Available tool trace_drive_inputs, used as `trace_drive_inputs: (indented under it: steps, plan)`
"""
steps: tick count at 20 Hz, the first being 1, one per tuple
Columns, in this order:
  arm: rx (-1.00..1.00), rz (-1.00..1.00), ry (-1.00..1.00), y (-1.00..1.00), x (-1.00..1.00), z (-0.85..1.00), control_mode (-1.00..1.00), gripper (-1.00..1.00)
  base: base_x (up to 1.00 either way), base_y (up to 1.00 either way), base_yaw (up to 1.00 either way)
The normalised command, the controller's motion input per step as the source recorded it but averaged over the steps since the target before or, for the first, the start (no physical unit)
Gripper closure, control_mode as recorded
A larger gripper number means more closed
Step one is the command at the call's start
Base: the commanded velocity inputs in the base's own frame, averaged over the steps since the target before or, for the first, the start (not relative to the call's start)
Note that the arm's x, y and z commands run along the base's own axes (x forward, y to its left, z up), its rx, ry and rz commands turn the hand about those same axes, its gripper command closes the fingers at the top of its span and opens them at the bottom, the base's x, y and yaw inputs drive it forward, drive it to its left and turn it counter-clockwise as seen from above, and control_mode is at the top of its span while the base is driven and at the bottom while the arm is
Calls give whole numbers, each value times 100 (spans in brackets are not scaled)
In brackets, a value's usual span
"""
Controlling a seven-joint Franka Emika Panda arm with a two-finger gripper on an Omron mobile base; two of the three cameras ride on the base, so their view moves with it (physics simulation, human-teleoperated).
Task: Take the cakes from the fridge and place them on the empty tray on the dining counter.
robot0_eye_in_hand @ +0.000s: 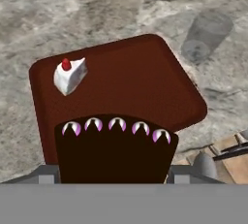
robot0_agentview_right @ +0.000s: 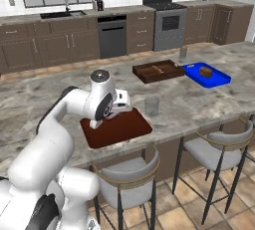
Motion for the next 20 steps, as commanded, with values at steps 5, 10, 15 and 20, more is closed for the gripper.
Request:
trace_drive_inputs:
  steps: [5, 10, 15, 20]
  plan:
    - [1, 0, 15, 0, 30, -65, -100, 100, 0, 0, 0]
    - [4, 0, 14, 0, 47, -55, -100, 100, 0, 0, 0]
    - [7, 0, 10, 0, 59, -41, -100, 100, 0, 0, 0]
    - [8, 0, 4, 0, 61, -32, -100, 100, 0, 0, 0]
